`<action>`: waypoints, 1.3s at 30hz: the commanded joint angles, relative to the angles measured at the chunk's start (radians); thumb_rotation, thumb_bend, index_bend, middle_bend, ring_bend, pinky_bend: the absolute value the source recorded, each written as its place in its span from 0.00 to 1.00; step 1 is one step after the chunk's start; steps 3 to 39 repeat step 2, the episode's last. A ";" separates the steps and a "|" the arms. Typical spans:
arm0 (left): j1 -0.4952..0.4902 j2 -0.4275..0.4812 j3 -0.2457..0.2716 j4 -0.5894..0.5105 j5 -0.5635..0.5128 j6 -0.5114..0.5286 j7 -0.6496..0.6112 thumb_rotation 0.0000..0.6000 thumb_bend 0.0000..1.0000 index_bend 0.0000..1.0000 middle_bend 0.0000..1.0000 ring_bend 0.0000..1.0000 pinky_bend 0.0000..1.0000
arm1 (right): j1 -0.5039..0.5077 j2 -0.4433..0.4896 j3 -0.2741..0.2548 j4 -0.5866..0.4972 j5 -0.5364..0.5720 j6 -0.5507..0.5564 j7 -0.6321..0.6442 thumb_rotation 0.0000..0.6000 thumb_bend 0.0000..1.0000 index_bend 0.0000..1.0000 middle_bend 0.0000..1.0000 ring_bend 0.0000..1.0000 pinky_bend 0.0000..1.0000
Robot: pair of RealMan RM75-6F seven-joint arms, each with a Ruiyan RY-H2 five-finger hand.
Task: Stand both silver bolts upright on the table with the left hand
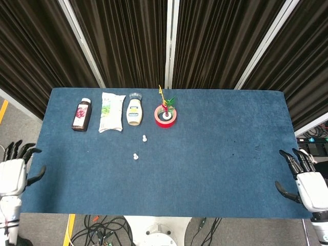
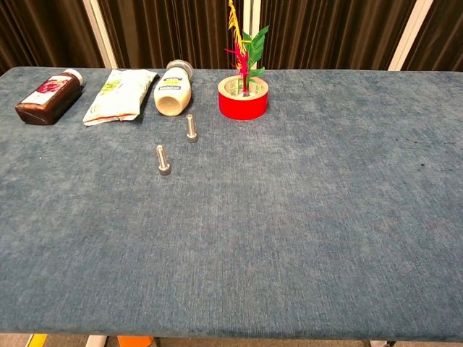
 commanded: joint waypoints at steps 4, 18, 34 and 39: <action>0.045 0.029 0.035 -0.003 0.051 0.007 -0.007 1.00 0.29 0.34 0.22 0.05 0.00 | 0.007 -0.006 -0.004 0.001 0.001 -0.016 -0.004 1.00 0.23 0.06 0.16 0.00 0.00; 0.045 0.029 0.035 -0.003 0.051 0.007 -0.007 1.00 0.29 0.34 0.22 0.05 0.00 | 0.007 -0.006 -0.004 0.001 0.001 -0.016 -0.004 1.00 0.23 0.06 0.16 0.00 0.00; 0.045 0.029 0.035 -0.003 0.051 0.007 -0.007 1.00 0.29 0.34 0.22 0.05 0.00 | 0.007 -0.006 -0.004 0.001 0.001 -0.016 -0.004 1.00 0.23 0.06 0.16 0.00 0.00; 0.045 0.029 0.035 -0.003 0.051 0.007 -0.007 1.00 0.29 0.34 0.22 0.05 0.00 | 0.007 -0.006 -0.004 0.001 0.001 -0.016 -0.004 1.00 0.23 0.06 0.16 0.00 0.00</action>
